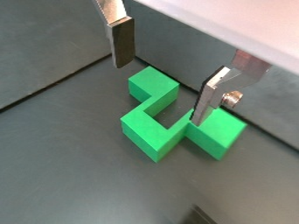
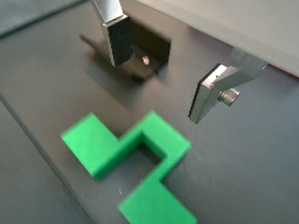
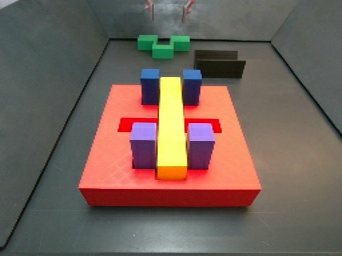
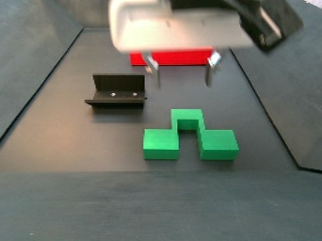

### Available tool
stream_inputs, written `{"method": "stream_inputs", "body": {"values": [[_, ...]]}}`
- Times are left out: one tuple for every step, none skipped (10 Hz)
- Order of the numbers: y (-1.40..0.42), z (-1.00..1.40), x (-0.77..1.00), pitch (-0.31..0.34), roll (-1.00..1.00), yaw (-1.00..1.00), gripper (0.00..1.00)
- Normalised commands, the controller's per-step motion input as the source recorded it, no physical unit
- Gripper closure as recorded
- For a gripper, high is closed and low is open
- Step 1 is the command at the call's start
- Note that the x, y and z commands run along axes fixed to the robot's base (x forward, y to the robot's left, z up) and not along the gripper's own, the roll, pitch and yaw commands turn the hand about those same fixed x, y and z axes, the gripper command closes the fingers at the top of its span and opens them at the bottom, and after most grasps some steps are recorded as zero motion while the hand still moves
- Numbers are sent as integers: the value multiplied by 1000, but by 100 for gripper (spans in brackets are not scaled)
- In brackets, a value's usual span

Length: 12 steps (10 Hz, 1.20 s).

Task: Pick up the green object. Move up. Place the green object on the fixture. Regrasp the green object. Move to above the board. Insert the green object.
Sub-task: Pick up the green object.

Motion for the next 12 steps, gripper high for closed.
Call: {"method": "stream_inputs", "body": {"values": [[329,-114,-137,-46,-189,-286,0],[146,-334,0,-104,-90,-234,0],[11,-434,69,-116,-77,-191,0],[0,-437,51,-127,-106,-97,0],[0,-457,-34,-170,-134,-37,0],[0,-357,-283,-210,-176,0,0],[0,-237,-309,-211,-149,0,0],[0,-197,-494,-201,-150,0,0],[0,-214,-357,-223,-181,0,0],[0,-223,0,-343,-244,57,0],[17,-46,280,-391,-269,83,0],[63,0,346,-413,-261,60,0]]}}
